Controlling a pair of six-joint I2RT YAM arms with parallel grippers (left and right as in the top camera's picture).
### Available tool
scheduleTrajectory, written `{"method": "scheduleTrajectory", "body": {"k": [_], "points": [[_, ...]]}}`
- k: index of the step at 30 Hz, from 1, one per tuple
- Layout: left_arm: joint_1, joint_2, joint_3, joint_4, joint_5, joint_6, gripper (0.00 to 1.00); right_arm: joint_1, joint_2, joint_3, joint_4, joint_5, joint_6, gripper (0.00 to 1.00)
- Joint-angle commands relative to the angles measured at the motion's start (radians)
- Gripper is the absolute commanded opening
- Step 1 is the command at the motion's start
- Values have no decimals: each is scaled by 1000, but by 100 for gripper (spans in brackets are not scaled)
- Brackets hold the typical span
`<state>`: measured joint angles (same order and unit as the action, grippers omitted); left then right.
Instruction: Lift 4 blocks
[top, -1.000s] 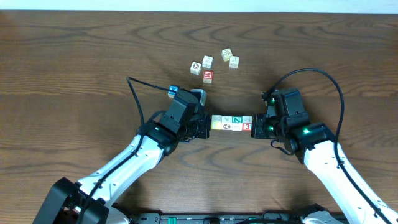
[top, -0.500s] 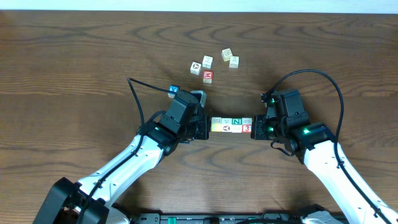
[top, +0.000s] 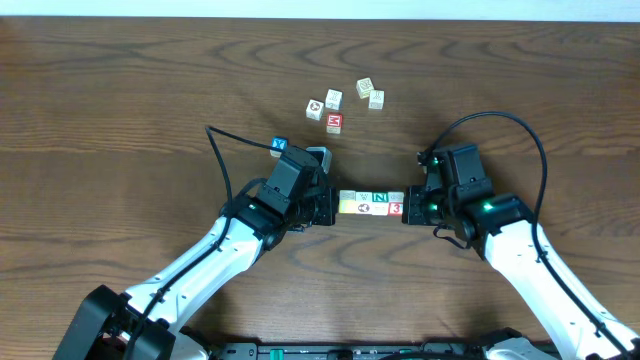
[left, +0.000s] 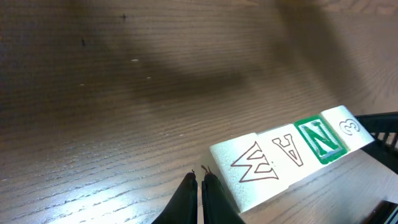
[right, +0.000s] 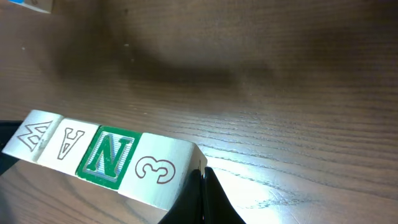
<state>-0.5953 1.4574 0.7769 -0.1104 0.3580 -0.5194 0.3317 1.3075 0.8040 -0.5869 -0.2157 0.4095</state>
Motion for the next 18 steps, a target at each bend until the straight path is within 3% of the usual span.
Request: {"method": "scheduleTrajectory", "body": {"k": [1,18], "points": [[-30,-21,59,18,128,13,7,37,5,35,15,-178,2,1],[-30,-20,53,-9,128,13,7,37,8,33,14,-178,5,1]]}}
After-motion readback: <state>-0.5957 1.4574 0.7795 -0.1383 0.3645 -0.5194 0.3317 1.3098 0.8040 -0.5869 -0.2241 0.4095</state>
